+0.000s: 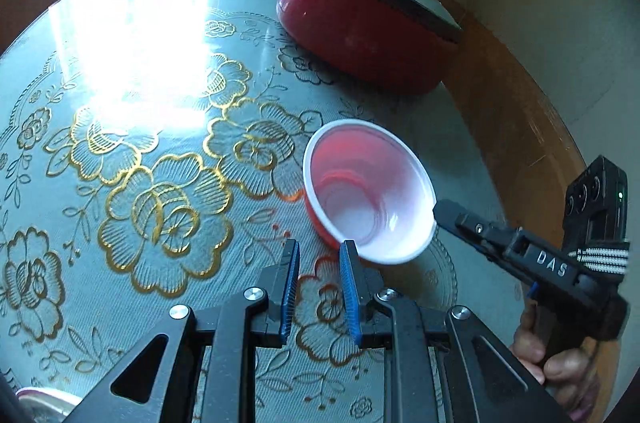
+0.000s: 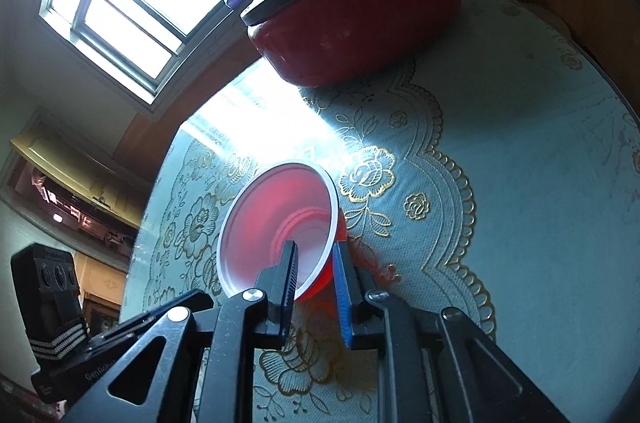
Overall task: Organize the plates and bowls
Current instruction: 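Move the right gripper to the red plastic bowl and grasp its rim, then lift the red bowl and carry it over the steel basin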
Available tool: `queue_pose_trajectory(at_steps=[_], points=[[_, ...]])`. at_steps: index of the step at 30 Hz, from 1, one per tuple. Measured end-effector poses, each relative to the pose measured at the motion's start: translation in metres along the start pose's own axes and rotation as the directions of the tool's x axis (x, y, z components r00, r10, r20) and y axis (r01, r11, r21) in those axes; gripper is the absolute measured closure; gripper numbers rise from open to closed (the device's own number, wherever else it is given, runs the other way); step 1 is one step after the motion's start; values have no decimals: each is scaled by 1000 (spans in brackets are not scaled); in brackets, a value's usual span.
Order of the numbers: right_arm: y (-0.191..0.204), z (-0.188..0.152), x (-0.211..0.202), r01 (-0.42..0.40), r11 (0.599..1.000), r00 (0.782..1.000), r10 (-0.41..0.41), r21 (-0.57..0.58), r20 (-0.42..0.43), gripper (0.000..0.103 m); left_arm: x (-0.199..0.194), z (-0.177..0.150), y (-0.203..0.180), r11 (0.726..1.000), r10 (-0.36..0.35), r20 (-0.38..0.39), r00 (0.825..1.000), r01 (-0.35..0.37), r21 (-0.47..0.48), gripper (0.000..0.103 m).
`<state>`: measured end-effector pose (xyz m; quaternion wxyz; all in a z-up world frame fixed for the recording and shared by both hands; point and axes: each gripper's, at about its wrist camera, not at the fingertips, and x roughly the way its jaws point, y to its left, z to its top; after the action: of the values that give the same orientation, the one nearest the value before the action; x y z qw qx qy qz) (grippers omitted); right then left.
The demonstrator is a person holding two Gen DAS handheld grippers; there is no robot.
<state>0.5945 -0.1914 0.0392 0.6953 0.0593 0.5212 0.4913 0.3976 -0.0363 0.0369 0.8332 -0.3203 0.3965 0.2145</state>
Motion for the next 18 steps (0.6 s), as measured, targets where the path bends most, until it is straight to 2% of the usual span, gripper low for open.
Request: queue_pose_trajectory(at_steps=[7, 10, 18], points=[[-3, 0, 9, 16, 1000, 1000, -16, -12, -16, 94, 18, 22, 6, 999, -6, -3, 1000, 6, -39, 82], [1, -1, 9, 13, 999, 1000, -14, -32, -20, 96, 29, 26, 5, 999, 5, -21, 1000, -5, -33, 89], [0, -11, -8, 12, 999, 999, -14, -38, -31, 96, 17, 7, -4, 999, -11, -36, 999, 12, 36, 91]])
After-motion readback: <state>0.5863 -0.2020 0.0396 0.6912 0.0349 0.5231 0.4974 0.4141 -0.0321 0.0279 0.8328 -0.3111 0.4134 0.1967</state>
